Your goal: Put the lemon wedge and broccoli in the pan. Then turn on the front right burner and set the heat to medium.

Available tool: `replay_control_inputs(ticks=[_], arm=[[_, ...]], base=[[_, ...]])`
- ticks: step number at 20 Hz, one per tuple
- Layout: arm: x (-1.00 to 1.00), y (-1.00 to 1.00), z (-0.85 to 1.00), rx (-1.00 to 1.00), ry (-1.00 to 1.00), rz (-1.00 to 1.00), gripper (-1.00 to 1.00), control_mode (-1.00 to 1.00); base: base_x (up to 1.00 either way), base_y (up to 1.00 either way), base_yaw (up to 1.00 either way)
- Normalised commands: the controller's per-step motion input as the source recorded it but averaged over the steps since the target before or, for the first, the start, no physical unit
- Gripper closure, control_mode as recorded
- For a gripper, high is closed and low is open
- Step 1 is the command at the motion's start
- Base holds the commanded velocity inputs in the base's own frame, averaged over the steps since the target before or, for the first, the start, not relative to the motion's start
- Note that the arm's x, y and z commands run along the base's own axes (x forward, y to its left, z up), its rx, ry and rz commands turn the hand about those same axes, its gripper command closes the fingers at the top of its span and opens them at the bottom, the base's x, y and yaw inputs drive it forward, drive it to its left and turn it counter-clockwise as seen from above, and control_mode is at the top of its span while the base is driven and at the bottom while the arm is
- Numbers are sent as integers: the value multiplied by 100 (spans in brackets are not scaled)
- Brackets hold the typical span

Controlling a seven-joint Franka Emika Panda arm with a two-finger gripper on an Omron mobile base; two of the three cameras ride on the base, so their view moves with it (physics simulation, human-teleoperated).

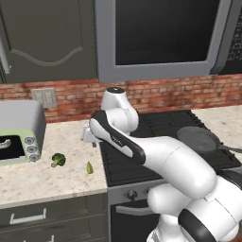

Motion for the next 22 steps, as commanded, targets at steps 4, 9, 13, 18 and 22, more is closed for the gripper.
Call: replay_control_inputs(ticks=[4, 9, 13, 18, 22], arm=[[11, 1, -19, -5, 0, -3, -100, -100], [14, 9, -14, -7, 1, -10, -100, -100], [18, 18, -20, -3, 5, -14, -100, -100], [11, 16, -21, 0, 1, -10, -100, -100], [7, 15, -25, 0, 0, -1, -100, -100]], base=[[0, 0, 0], [0, 0, 0], [0, 0, 0], [0, 0, 0], [0, 0, 0]])
